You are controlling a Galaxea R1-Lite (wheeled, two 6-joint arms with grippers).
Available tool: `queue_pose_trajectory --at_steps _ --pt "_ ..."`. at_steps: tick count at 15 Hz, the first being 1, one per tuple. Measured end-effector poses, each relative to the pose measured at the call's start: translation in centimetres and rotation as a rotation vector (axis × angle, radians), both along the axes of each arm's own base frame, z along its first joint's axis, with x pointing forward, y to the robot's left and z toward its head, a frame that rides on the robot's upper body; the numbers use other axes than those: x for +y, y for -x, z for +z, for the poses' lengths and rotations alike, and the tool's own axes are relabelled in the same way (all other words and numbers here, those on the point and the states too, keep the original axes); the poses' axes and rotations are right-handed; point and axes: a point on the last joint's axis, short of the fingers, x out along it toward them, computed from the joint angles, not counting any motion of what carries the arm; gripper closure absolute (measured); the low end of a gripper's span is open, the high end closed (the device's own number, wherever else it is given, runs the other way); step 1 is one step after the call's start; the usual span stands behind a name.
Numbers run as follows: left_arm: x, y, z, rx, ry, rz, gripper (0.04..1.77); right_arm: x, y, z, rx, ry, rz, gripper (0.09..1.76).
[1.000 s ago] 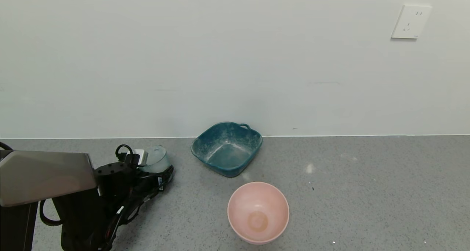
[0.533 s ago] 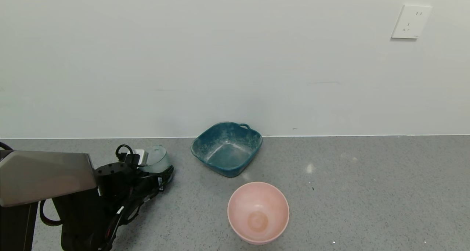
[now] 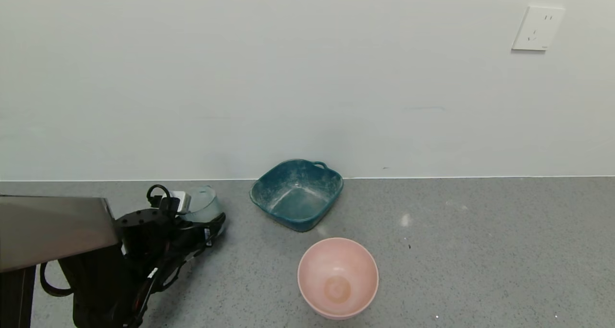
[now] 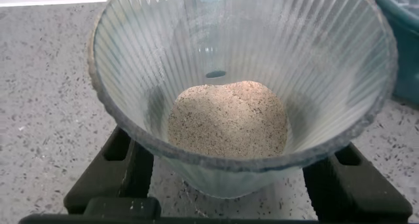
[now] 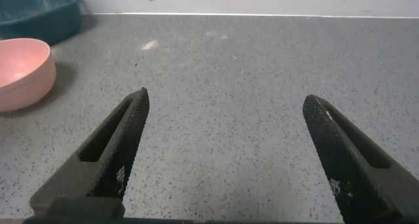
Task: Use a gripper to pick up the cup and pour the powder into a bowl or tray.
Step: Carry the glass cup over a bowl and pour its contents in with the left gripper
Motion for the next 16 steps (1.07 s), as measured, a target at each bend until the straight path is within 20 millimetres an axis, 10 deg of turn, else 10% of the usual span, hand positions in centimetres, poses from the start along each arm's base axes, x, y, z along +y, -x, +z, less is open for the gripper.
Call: queue_pose_trajectory --at_steps 16 --pt "-5.1 2.3 7.7 0.005 -0.171 -0.010 0.52 0.0 0.0 0.0 0.000 0.000 0.000 0.14"
